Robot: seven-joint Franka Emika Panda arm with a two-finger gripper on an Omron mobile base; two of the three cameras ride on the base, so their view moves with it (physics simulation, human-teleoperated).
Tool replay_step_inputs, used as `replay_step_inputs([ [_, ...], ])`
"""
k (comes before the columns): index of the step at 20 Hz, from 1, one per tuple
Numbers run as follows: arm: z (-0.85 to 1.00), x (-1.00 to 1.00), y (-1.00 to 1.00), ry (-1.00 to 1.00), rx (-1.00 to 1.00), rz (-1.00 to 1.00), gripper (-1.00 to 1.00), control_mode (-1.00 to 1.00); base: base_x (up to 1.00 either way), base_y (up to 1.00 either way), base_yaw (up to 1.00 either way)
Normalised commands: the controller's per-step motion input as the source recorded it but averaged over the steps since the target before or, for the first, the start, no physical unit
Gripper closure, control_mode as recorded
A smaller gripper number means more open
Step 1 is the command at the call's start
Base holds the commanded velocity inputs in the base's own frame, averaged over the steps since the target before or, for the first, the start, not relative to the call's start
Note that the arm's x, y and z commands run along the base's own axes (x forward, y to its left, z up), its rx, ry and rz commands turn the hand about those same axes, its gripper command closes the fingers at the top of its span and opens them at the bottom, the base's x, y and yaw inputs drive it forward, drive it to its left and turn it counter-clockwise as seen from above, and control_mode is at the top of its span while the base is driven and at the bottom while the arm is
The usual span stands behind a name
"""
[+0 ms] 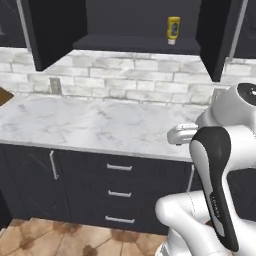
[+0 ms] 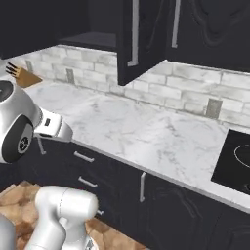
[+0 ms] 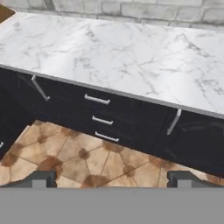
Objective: Move the shaker and mustard from the cabinet to the dining counter.
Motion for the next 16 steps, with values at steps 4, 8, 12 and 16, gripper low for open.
replay_step_inputs([
  [4, 0.0, 0.0, 0.0, 0.0, 0.0, 0.0, -1.0, 1.0, 0.2, 0.38, -0.46],
  [8, 0.0, 0.0, 0.0, 0.0, 0.0, 0.0, -1.0, 1.0, 0.08, 0.82, -0.33],
  [12, 0.0, 0.0, 0.0, 0.0, 0.0, 0.0, -1.0, 1.0, 0.19, 0.96, -0.19],
  [16, 0.0, 0.0, 0.0, 0.0, 0.0, 0.0, -1.0, 1.0, 0.34, 0.56, -0.19],
])
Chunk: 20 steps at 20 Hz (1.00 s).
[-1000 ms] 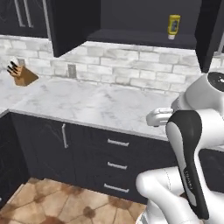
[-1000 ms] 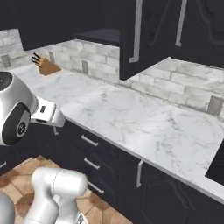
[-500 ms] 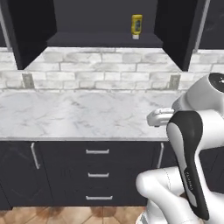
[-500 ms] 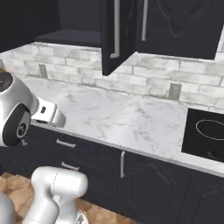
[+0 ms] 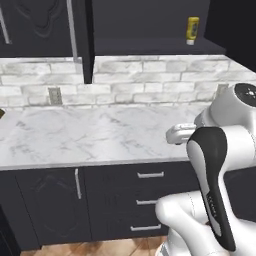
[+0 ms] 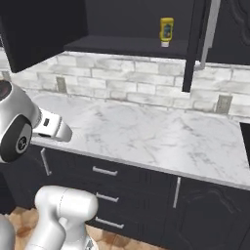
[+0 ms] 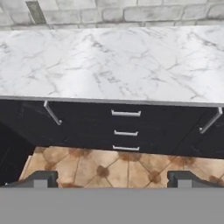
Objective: Move the shaker and mustard from the cabinet to the dining counter.
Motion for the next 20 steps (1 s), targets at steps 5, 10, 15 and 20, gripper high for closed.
replay_step_inputs([
  [5, 0.0, 0.0, 0.0, 0.0, 0.0, 0.0, -1.0, 1.0, 0.57, 0.0, -0.25],
  [10, 0.0, 0.0, 0.0, 0.0, 0.0, 0.0, -1.0, 1.0, 0.55, 0.0, -0.23],
  [15, 0.0, 0.0, 0.0, 0.0, 0.0, 0.0, -1.0, 1.0, 0.46, 0.04, -0.2],
  [20, 0.0, 0.0, 0.0, 0.0, 0.0, 0.0, -1.0, 1.0, 0.44, 0.14, -0.19],
])
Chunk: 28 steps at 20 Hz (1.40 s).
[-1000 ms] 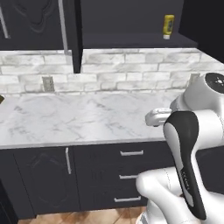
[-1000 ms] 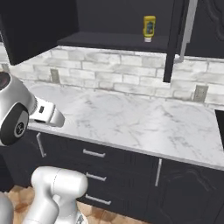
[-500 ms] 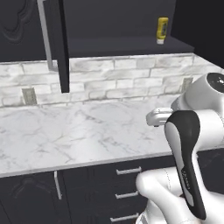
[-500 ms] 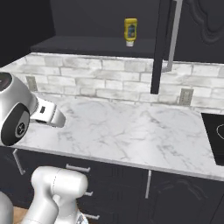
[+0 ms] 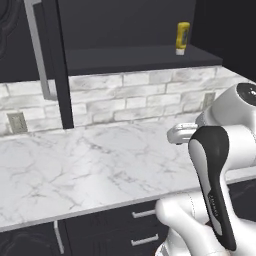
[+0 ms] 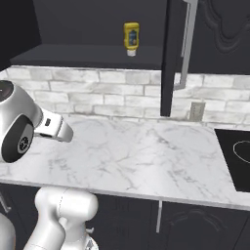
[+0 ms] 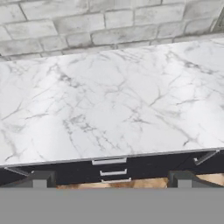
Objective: Move the shaker and mustard from the cabinet to the dining counter.
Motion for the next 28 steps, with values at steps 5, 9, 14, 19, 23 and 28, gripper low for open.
replay_step_inputs([
  [5, 0.0, 0.0, 0.0, 0.0, 0.0, 0.0, -1.0, 1.0, 0.48, 0.19, -0.17],
  [9, 0.0, 0.0, 0.0, 0.0, 0.0, 0.0, -1.0, 1.0, 0.47, 0.33, -0.16],
  [14, 0.0, 0.0, 0.0, 0.0, 0.0, 0.0, -1.0, 1.0, 0.12, 0.28, -0.05],
  [19, 0.0, 0.0, 0.0, 0.0, 0.0, 0.0, -1.0, 1.0, 0.0, 0.07, 0.0],
  [23, 0.16, 0.0, 0.17, 0.06, -0.02, -0.03, -1.0, -1.0, 0.0, 0.0, 0.0],
  [28, 0.49, -0.12, 0.04, 0.04, -0.07, -0.14, -1.0, -1.0, 0.0, 0.0, 0.0],
])
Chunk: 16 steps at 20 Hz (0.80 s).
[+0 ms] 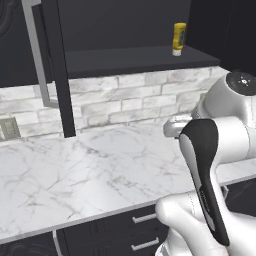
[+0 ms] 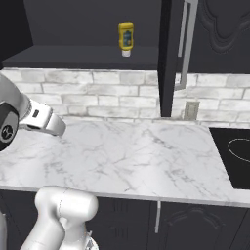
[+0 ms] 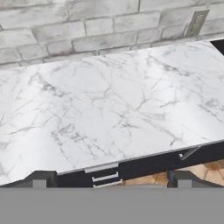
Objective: Move the shaker and mustard from the cabinet to the dining counter.
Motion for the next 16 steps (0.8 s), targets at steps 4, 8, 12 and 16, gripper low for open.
replay_step_inputs([
  [4, 0.39, -0.13, 0.0, 0.0, -0.03, -0.09, -1.0, -1.0, 0.0, 0.0, 0.0],
  [8, 0.11, 0.0, -0.15, -0.1, -0.01, -0.03, -1.0, -1.0, 0.0, 0.0, 0.0],
  [12, 0.03, 0.11, -0.01, -0.27, 0.0, 0.0, -1.0, -1.0, 0.0, 0.0, 0.0],
  [16, 0.01, 0.22, -0.01, -0.34, -0.04, 0.0, -1.0, -1.0, 0.0, 0.0, 0.0],
])
